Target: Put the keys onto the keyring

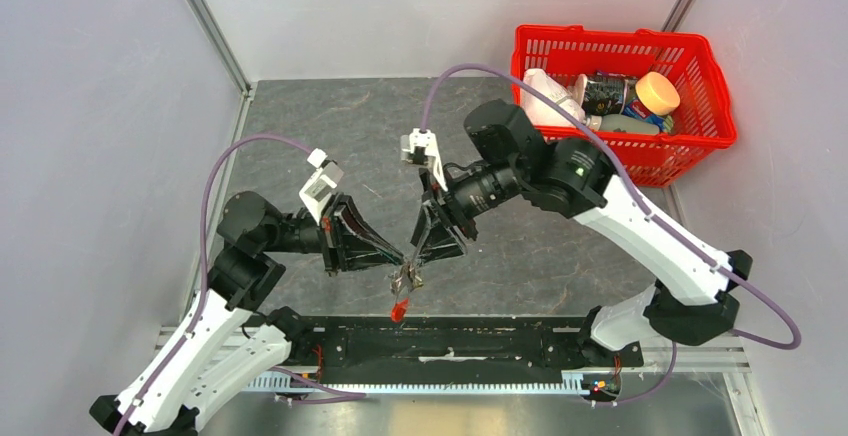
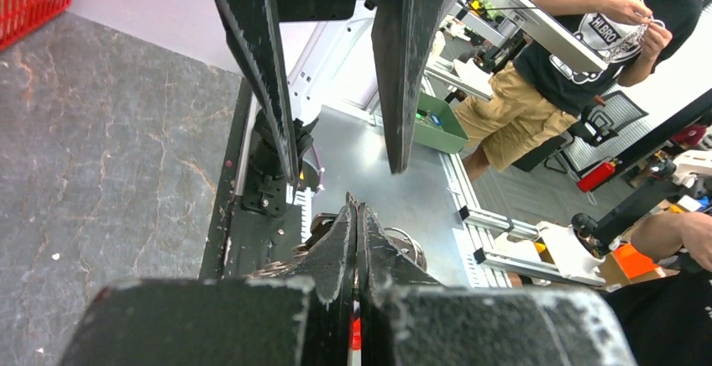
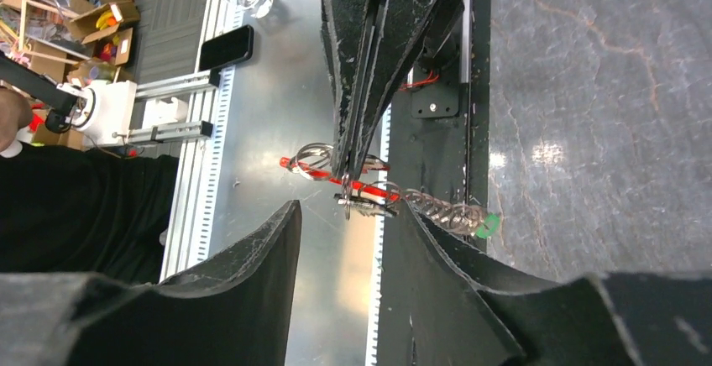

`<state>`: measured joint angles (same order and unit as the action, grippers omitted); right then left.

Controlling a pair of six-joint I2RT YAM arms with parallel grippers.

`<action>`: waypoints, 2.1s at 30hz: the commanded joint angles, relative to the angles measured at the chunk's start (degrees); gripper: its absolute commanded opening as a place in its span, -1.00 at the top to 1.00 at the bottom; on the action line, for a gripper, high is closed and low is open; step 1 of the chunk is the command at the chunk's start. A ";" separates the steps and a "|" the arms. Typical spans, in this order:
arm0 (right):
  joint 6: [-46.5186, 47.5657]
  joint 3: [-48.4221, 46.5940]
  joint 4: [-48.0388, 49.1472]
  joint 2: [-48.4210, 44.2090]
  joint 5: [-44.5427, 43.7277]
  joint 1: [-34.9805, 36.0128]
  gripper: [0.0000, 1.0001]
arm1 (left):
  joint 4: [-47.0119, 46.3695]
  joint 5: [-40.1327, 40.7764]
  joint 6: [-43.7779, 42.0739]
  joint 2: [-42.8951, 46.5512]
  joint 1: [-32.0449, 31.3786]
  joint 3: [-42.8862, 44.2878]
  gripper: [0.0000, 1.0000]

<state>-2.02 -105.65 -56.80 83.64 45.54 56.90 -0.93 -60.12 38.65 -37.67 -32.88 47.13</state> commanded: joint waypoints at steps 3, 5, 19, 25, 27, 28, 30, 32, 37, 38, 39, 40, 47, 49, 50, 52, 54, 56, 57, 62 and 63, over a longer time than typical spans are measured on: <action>-3.99 0.60 6.37 -4.17 -2.34 0.40 0.01 | -8.30 1.68 1.19 1.78 -0.34 -0.81 0.95; -4.11 0.70 6.59 -4.44 -2.36 0.40 0.05 | -9.75 2.47 1.89 2.15 -0.34 -0.99 0.95; -4.57 2.36 8.02 -4.72 -1.33 0.49 0.17 | -16.03 6.66 5.28 2.36 -0.39 -2.39 0.96; -4.38 2.46 8.20 -4.60 -0.99 0.53 0.47 | -16.69 7.35 5.64 2.14 -0.40 -2.41 0.95; -4.23 2.44 8.10 -4.62 -0.98 0.56 0.60 | -16.63 7.68 5.64 2.25 -0.35 -2.40 0.96; -4.17 2.61 8.13 -4.62 -1.02 0.58 0.61 | -16.68 7.78 5.64 2.21 -0.43 -2.31 0.95; -4.10 2.64 8.10 -4.64 -1.07 0.52 0.68 | -16.74 8.01 5.64 2.33 -0.43 -2.22 0.96; -4.04 2.62 8.15 -4.71 -1.23 0.53 0.78 | -16.82 8.33 5.64 2.40 -0.43 -2.22 0.95; -3.99 3.03 8.10 -5.15 -1.97 0.84 1.00 | -17.67 9.32 5.99 2.54 -0.43 -2.22 0.95; -3.93 3.04 8.13 -5.30 -2.31 0.92 1.00 | -17.98 9.64 6.12 2.53 -0.43 -2.22 0.95; -3.89 3.16 8.21 -5.48 -2.54 1.01 1.00 | -18.34 9.97 6.25 2.67 -0.43 -2.22 0.96; -3.95 3.32 8.27 -5.65 -2.76 1.17 1.00 | -18.74 10.38 6.39 2.75 -0.43 -2.24 0.96; -4.88 5.46 10.31 -7.76 -4.39 1.52 1.00 | -20.84 13.32 7.04 2.91 -0.43 -2.57 0.95; -5.33 6.23 11.18 -8.45 -4.74 1.54 1.00 | -21.01 13.98 7.14 3.03 -0.43 -2.75 0.95; -5.63 6.69 11.70 -8.80 -5.01 1.53 1.00 | -21.15 14.38 7.27 3.08 -0.43 -2.88 0.96; -6.32 7.61 13.01 -9.48 -5.09 1.63 1.00 | -21.32 15.29 7.30 3.29 -0.43 -3.18 0.95; -7.22 8.74 15.01 -10.20 -5.36 1.62 1.00 | -21.96 16.12 7.65 3.54 -0.43 -3.45 0.96; -8.09 9.55 16.34 -10.66 -5.23 1.63 1.00 | -22.64 17.07 7.99 3.76 -0.43 -3.78 0.96; -8.46 10.02 16.95 -10.70 -5.04 1.61 1.00 | -22.96 17.43 8.23 3.90 -0.43 -4.01 0.96; -9.96 11.28 19.29 -11.07 -3.85 1.63 1.00 | -25.36 19.02 9.29 3.76 -0.43 -4.73 0.96; -10.14 11.47 19.68 -11.21 -3.67 1.63 1.00 | -25.79 19.24 9.48 3.83 -0.43 -4.85 0.96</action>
<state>-10.00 -95.04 -40.34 74.43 39.20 57.91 -20.97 -45.80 45.80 -34.11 -33.52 42.44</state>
